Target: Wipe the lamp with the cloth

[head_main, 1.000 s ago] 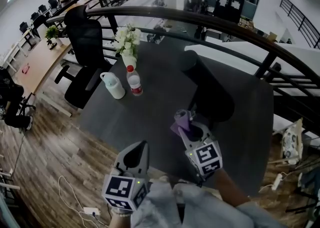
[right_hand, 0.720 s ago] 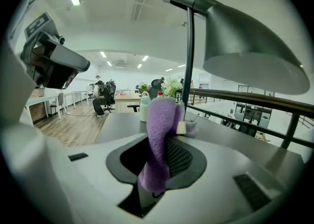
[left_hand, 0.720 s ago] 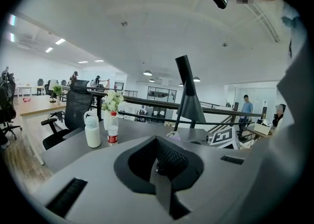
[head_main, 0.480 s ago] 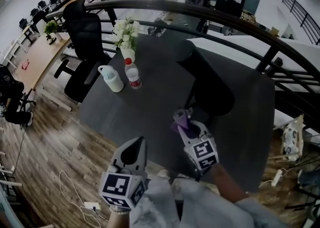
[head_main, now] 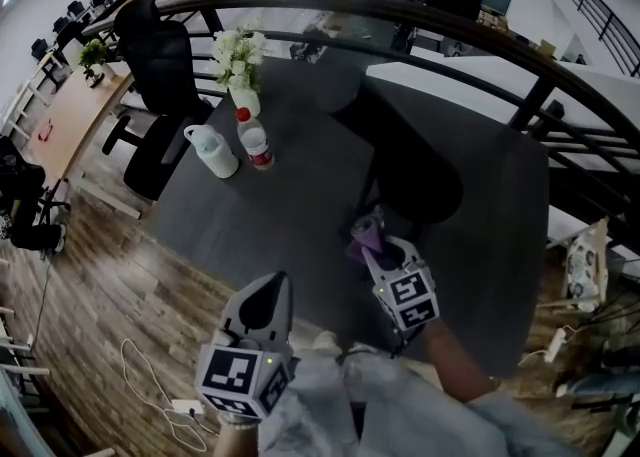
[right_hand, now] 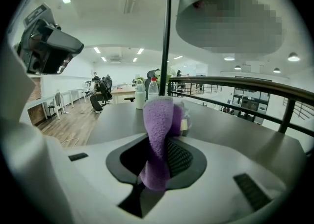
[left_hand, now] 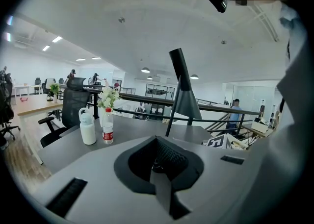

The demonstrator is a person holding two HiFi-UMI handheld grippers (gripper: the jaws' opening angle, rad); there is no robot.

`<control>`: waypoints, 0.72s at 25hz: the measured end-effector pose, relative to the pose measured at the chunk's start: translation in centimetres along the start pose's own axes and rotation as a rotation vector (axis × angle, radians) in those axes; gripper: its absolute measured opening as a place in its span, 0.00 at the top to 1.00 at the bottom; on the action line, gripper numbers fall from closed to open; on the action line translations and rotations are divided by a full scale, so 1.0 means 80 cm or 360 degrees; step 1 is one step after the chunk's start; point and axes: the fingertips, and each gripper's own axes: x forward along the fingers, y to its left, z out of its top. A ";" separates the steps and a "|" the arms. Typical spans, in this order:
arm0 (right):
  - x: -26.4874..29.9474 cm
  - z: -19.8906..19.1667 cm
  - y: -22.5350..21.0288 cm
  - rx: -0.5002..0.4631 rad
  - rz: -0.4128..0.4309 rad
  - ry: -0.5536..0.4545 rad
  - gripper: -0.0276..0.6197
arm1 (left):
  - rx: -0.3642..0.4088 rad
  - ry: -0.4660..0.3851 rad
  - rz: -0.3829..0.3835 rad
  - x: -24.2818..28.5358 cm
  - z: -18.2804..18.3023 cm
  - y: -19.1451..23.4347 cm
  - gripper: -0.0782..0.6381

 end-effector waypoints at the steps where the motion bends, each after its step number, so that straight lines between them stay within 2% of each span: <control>1: 0.001 -0.005 -0.004 0.0006 -0.0004 0.0013 0.82 | -0.0002 0.0004 0.0001 0.001 -0.001 -0.001 0.88; 6: 0.012 -0.036 -0.028 0.0006 -0.0018 0.0113 0.82 | -0.0019 0.0070 0.0019 0.002 -0.004 -0.005 0.88; 11: 0.029 -0.064 -0.046 -0.0086 0.0006 0.0226 0.82 | -0.0035 0.0127 0.0050 0.001 -0.014 -0.007 0.88; 18: 0.063 -0.065 -0.054 -0.0232 0.0051 0.0265 0.82 | -0.0080 0.0182 0.0112 -0.003 -0.029 0.000 0.88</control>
